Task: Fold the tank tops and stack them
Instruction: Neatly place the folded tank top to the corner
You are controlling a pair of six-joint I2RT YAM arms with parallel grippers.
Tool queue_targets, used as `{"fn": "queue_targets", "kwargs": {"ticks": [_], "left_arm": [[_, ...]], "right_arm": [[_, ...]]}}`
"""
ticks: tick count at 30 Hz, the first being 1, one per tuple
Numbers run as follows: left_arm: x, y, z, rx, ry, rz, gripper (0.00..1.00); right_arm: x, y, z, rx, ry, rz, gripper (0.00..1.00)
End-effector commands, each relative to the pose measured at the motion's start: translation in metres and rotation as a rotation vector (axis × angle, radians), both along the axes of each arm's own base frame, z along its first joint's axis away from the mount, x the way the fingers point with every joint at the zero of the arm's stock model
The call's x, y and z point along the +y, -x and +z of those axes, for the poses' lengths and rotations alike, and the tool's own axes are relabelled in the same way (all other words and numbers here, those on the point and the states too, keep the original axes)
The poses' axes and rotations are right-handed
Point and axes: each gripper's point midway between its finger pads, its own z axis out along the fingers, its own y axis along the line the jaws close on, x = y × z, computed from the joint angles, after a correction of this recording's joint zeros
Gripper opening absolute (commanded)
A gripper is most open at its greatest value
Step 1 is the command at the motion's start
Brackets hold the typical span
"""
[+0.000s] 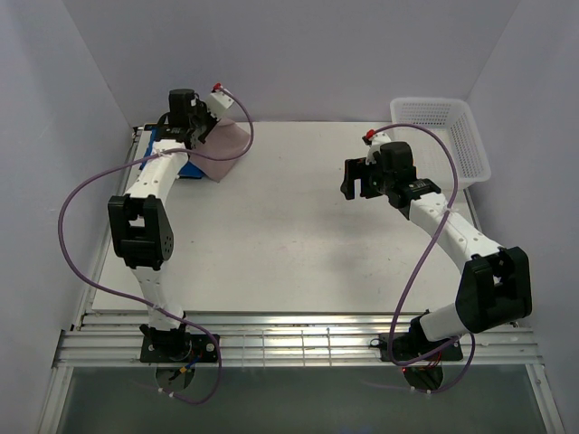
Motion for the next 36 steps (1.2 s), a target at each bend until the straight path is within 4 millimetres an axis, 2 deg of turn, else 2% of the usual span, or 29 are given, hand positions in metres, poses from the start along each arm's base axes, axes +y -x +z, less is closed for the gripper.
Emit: {"fn": "queue_targets", "kwargs": {"ticks": [1, 5, 9, 13, 22, 24, 25, 27, 30, 31, 34, 35, 36], "left_arm": [[0.005, -0.007, 0.067, -0.164, 0.008, 0.004, 0.0], [0.006, -0.007, 0.095, -0.223, 0.03, 0.001, 0.0], [0.003, -0.003, 0.112, -0.246, 0.052, -0.022, 0.0], [0.001, 0.002, 0.115, -0.232, 0.06, -0.035, 0.0], [0.032, 0.006, 0.115, -0.22, 0.081, 0.014, 0.0], [0.038, 0.005, 0.108, -0.203, 0.104, 0.013, 0.0], [0.053, 0.004, 0.104, -0.194, 0.115, 0.041, 0.0], [0.06, 0.002, 0.095, -0.177, 0.132, 0.046, 0.0], [0.087, -0.005, 0.074, -0.144, 0.151, 0.1, 0.0], [0.092, -0.011, 0.059, -0.118, 0.159, 0.114, 0.0], [0.116, -0.02, 0.041, -0.089, 0.189, 0.163, 0.0], [0.121, -0.026, 0.021, -0.057, 0.205, 0.18, 0.0], [0.133, -0.03, 0.02, -0.062, 0.214, 0.207, 0.0]], "right_arm": [[0.001, -0.012, 0.018, -0.067, -0.008, -0.003, 0.9], [0.002, -0.011, 0.019, -0.067, -0.014, 0.005, 0.9], [0.002, -0.011, 0.021, -0.07, -0.017, 0.005, 0.9], [0.002, -0.011, 0.021, -0.071, -0.016, 0.006, 0.9], [0.004, -0.012, 0.019, -0.064, -0.021, 0.009, 0.9], [0.004, -0.013, 0.017, -0.057, -0.02, 0.008, 0.9], [0.005, -0.013, 0.016, -0.053, -0.021, 0.008, 0.9], [0.005, -0.013, 0.012, -0.044, -0.019, 0.009, 0.9], [0.003, -0.016, 0.008, -0.036, -0.009, -0.001, 0.9], [0.003, -0.016, 0.007, -0.033, -0.006, -0.003, 0.9], [0.001, -0.019, 0.001, -0.02, 0.009, -0.015, 0.9], [0.001, -0.021, -0.004, -0.009, 0.017, -0.018, 0.9], [0.001, -0.021, -0.006, 0.0, 0.02, -0.018, 0.9]]}}
